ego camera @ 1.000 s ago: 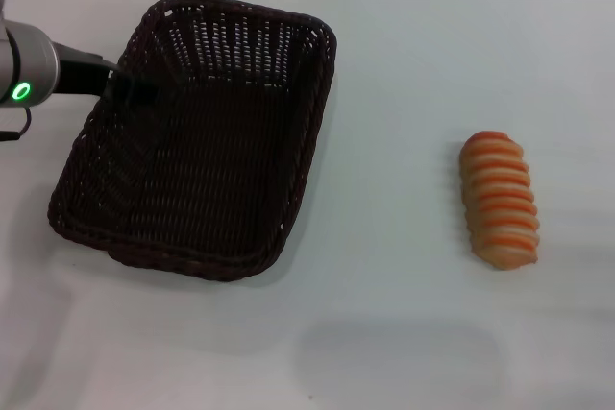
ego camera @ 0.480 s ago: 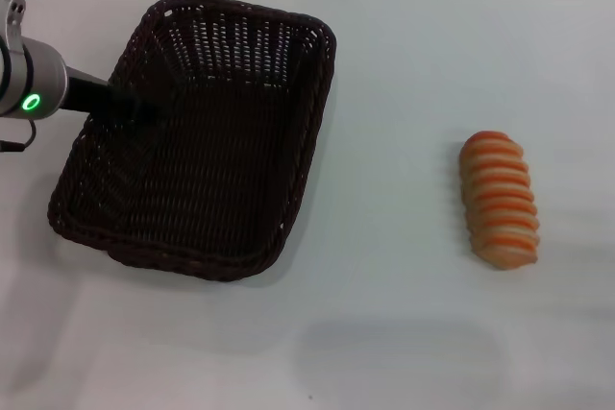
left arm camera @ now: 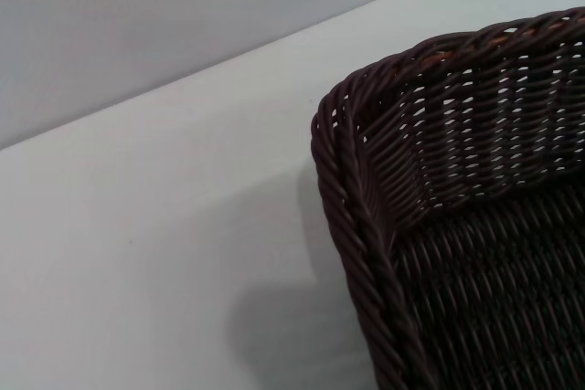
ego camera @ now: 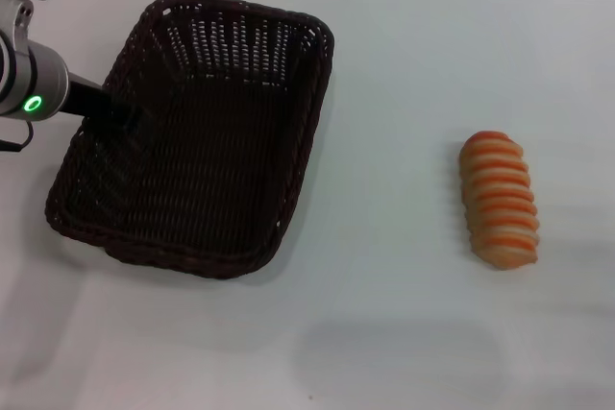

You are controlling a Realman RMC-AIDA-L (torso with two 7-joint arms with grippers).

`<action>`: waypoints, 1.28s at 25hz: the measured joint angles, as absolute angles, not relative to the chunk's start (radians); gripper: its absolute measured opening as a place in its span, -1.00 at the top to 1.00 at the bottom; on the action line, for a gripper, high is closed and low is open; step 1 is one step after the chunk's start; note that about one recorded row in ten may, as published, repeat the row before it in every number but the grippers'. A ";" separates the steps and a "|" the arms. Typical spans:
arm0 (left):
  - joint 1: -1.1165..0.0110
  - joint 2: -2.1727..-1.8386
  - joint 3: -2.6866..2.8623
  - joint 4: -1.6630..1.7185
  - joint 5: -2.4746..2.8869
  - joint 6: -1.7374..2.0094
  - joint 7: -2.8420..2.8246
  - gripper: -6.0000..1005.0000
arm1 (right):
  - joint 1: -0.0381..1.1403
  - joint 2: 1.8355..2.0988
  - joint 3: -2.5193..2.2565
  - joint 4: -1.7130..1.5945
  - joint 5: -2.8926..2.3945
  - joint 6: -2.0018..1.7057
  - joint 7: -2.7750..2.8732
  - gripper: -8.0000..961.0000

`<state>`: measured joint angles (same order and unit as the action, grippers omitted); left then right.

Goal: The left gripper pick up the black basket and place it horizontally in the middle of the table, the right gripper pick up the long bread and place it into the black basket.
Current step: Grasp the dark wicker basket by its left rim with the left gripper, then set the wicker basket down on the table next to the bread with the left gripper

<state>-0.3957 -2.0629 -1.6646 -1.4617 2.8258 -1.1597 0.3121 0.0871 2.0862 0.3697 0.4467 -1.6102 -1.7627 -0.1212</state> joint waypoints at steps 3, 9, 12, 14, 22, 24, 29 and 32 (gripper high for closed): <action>-0.394 -2.063 -1.666 -1.470 2.821 -1.158 0.336 0.36 | 0.087 2.086 0.370 0.447 -1.610 -1.764 -0.121 -0.76; -0.410 -2.060 -1.739 -1.510 2.662 -1.187 0.543 0.43 | 0.084 2.086 0.370 0.448 -1.608 -1.772 -0.121 -0.76; -0.428 -2.060 -1.763 -1.516 2.629 -1.204 0.588 0.47 | 0.082 2.086 0.370 0.449 -1.608 -1.773 -0.121 -0.76; -0.475 -2.059 -1.824 -1.521 2.573 -1.269 0.684 0.50 | 0.080 2.086 0.370 0.450 -1.608 -1.777 -0.121 -0.76; -0.622 -2.059 -1.997 -1.406 2.363 -1.500 0.967 0.58 | 0.078 2.087 0.370 0.453 -1.607 -1.781 -0.121 -0.76; -0.669 -2.059 -2.044 -1.351 2.305 -1.572 1.030 0.59 | 0.078 2.087 0.370 0.453 -1.607 -1.782 -0.121 -0.76; -0.761 -2.056 -2.069 -1.208 2.270 -1.643 1.137 0.59 | 0.078 2.088 0.370 0.452 -1.608 -1.783 -0.121 -0.76; -0.788 -2.055 -2.076 -1.162 2.269 -1.654 1.165 0.58 | 0.078 2.088 0.370 0.452 -1.607 -1.783 -0.121 -0.76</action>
<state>-0.7881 -2.0551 -2.0757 -1.1616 2.2695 -1.6543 1.1646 0.0782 2.0878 0.3696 0.4523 -1.6075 -1.7826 -0.1212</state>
